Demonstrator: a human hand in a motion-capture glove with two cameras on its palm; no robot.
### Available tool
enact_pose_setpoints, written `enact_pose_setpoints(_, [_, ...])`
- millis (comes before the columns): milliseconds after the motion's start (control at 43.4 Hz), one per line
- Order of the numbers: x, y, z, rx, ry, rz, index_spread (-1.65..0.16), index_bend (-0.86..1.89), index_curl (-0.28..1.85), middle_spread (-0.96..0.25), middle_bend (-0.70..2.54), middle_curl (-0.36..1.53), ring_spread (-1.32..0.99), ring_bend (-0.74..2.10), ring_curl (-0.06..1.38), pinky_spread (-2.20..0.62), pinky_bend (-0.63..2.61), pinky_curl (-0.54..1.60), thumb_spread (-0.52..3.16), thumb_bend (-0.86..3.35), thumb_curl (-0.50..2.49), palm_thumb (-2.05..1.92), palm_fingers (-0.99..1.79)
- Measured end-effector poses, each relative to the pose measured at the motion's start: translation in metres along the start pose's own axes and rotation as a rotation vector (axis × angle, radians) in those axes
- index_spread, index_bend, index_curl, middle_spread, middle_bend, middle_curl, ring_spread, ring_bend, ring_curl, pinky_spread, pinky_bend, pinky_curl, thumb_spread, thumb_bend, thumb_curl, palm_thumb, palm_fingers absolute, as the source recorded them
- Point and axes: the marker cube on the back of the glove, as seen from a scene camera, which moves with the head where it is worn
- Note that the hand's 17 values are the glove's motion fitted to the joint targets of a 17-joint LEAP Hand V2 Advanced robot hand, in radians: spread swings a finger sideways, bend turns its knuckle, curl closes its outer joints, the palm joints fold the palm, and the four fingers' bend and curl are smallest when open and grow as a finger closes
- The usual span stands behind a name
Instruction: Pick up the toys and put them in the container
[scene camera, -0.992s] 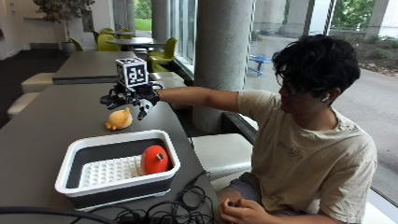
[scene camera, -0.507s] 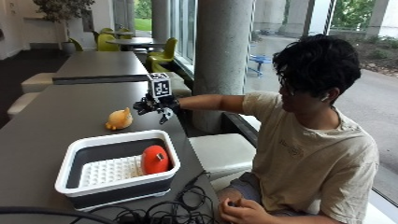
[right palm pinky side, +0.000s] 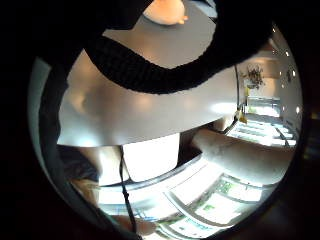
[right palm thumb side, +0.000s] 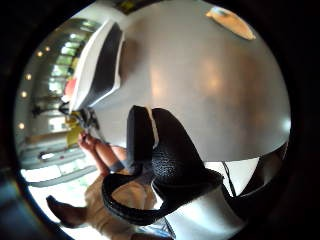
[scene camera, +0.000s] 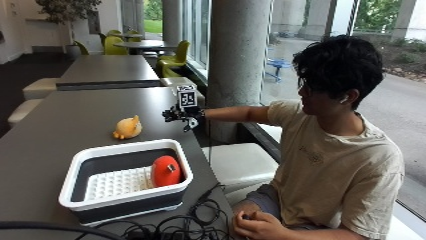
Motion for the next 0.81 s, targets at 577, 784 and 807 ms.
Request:
enact_pose_setpoints(577, [0.004,0.0,0.015,0.054,-0.164,0.007,-0.26,0.14,0.29,-0.03,0.09,0.17,0.0,0.14,0.17,0.02,0.87,0.35,1.26,-0.06,0.12,-0.09,-0.28])
enact_pose_setpoints(784, [0.0,-0.006,0.01,0.072,-0.154,-0.052,-0.26,0.15,0.29,-0.03,0.09,0.16,0.0,0.14,0.16,0.02,0.85,0.35,1.26,-0.06,0.12,-0.09,-0.28])
enact_pose_setpoints(807, [0.0,-0.006,0.01,0.074,-0.157,-0.059,-0.26,0.14,0.29,-0.03,0.09,0.16,0.0,0.14,0.16,0.02,0.85,0.35,1.26,-0.06,0.12,-0.09,-0.28])
